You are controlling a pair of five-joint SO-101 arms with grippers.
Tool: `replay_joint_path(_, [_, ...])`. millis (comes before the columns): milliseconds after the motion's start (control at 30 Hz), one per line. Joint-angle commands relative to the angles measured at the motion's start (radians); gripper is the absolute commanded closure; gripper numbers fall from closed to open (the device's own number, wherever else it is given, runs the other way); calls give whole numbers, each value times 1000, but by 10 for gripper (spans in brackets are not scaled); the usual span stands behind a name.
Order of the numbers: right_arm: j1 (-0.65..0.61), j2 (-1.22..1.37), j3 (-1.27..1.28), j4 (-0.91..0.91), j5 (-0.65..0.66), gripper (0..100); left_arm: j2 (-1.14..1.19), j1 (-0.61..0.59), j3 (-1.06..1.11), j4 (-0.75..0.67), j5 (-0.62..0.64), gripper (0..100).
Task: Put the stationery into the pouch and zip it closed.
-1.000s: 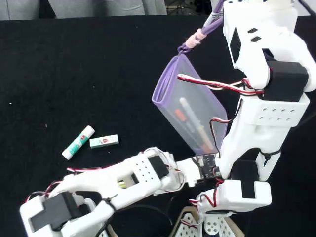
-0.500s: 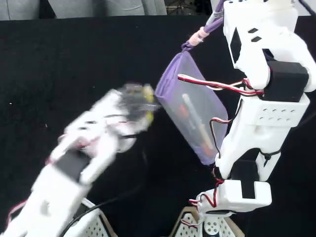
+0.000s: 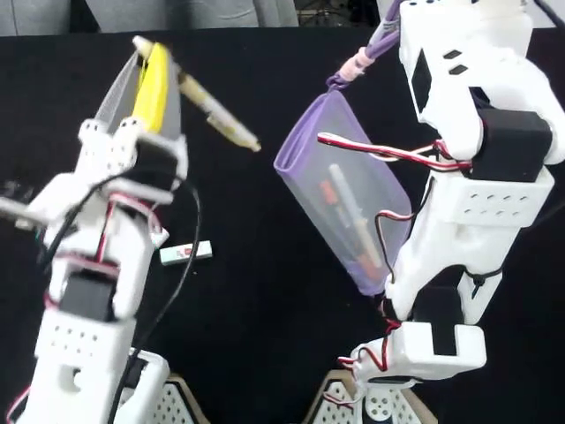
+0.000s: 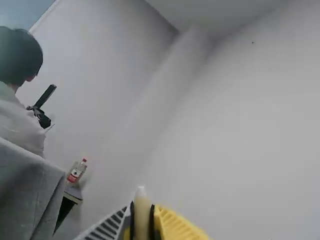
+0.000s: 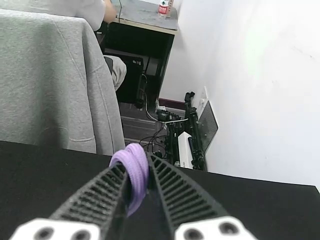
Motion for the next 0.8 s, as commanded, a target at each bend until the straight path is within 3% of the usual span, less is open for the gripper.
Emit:
replay_joint_path(0, [14, -47, -35, 2, 2, 988, 183, 51, -143, -48, 34, 972])
replay_joint_path(200, [14, -47, -36, 2, 2, 988, 442, 114, -255, -44, 37, 972])
replay_joint_path(500, [14, -45, -38, 0, 2, 988, 468, 148, -196, -46, 35, 972])
replay_joint_path(767, [14, -47, -36, 2, 2, 988, 479, 309, -136, -3, 2, 964])
